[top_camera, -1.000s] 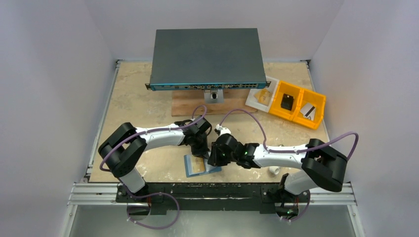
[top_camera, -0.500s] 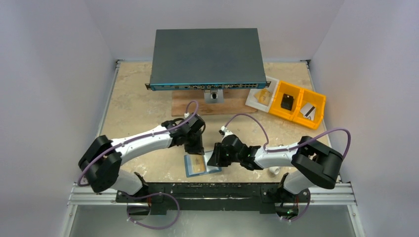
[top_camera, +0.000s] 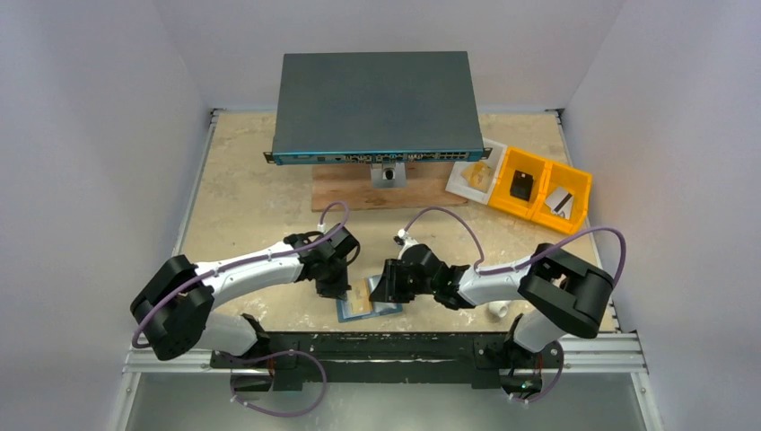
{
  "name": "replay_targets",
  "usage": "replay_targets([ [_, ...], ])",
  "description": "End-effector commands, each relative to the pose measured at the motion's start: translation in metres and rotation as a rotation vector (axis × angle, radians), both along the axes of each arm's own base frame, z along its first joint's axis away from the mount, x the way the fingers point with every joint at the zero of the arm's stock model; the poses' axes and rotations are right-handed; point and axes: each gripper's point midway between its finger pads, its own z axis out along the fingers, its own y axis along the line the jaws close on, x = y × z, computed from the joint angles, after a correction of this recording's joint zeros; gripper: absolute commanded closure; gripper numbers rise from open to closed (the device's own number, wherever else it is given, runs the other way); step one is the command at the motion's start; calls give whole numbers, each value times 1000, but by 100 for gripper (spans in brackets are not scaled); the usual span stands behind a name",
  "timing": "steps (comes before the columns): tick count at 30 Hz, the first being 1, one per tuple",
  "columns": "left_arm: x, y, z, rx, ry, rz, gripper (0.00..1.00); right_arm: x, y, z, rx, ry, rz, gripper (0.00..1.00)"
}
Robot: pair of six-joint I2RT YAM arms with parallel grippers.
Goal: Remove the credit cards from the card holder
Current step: Remove the credit card from the card holder.
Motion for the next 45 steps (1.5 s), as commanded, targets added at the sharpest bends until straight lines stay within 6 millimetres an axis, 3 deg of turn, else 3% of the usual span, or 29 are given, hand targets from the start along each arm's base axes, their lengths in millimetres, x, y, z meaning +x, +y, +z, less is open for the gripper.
replay_targets([
  [1,9,-5,-3,-12,-27,22,97,4,8,6,39,-3,10,74],
  [10,13,-11,1,-30,-34,12,99,5,10,1,41,11,12,74],
  [24,7,-26,-9,-35,6,-11,100,5,17,0,52,17,39,75],
  [27,7,-27,-11,-27,14,-8,100,5,17,-2,51,20,40,80],
  [36,-1,2,-29,108,52,52,100,8,0,-4,27,13,-9,99],
  [45,-8,20,-43,132,84,91,100,10,-16,-9,2,16,-49,100],
])
